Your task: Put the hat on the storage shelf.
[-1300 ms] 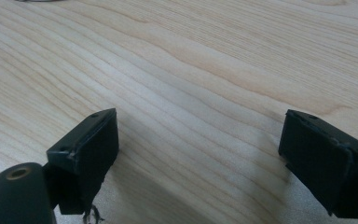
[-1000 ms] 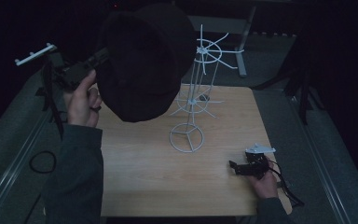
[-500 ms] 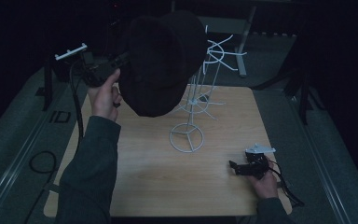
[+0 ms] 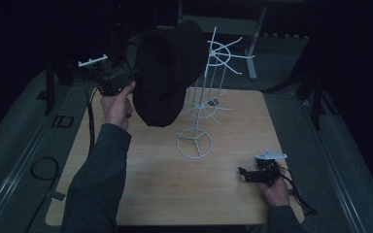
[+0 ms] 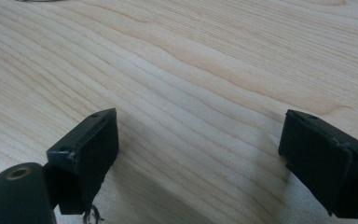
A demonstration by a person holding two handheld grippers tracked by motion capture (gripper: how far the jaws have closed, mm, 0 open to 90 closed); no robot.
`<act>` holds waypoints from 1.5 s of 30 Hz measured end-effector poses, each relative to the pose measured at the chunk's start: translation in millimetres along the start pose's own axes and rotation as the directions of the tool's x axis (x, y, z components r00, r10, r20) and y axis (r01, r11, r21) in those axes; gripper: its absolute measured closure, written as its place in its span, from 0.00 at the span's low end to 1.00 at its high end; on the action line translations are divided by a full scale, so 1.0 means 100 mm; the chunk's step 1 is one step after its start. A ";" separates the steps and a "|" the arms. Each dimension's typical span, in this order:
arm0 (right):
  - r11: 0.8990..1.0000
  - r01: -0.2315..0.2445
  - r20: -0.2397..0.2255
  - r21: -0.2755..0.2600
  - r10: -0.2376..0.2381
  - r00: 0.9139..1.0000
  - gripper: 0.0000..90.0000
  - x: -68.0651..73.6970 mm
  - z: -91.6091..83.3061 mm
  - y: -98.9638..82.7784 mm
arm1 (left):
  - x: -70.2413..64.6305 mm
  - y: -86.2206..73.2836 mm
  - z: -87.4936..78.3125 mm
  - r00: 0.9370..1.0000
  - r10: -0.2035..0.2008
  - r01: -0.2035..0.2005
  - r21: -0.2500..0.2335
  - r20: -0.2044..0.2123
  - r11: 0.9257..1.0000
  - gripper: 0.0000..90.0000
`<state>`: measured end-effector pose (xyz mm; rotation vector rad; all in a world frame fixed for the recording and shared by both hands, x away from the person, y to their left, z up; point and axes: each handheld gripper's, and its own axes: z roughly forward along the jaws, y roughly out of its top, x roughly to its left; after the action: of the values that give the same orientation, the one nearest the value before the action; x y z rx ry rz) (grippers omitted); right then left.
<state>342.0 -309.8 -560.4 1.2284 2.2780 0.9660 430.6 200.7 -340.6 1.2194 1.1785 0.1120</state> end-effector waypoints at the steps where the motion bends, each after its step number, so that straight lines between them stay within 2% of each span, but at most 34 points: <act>1: 1.000 0.000 0.000 0.000 0.000 1.000 0.13 0.00 0.00 0.00 | 0.00 -0.01 0.02 1.000 -0.004 0.004 0.005 0.000 1.000 0.76; 12: 1.000 -0.001 -0.001 0.001 0.001 1.000 0.13 0.00 0.00 0.00 | 0.03 -0.04 0.13 1.000 -0.005 0.005 0.059 0.001 0.998 0.64; 23: 1.000 0.002 0.001 -0.001 -0.002 1.000 0.13 0.00 0.00 0.00 | 0.04 -0.05 0.16 1.000 -0.003 0.005 0.059 -0.027 0.998 0.51; 35: 1.000 0.002 0.001 -0.001 -0.002 1.000 0.13 0.00 0.00 0.00 | 0.05 -0.04 0.14 0.997 0.027 -0.022 0.069 -0.075 0.997 0.48; 40: 1.000 0.002 0.001 -0.001 -0.002 1.000 0.13 0.00 0.00 0.00 | 0.07 -0.03 0.10 0.996 0.030 -0.024 0.067 -0.079 0.997 0.48; 45: 1.000 0.002 0.001 -0.001 -0.002 1.000 0.13 0.00 0.00 0.00 | 0.06 -0.01 0.05 0.995 0.048 -0.042 0.066 -0.092 0.997 0.48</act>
<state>342.0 -309.9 -560.4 1.2261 2.2778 0.9653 436.6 200.1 -345.6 1.3090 1.2438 0.1677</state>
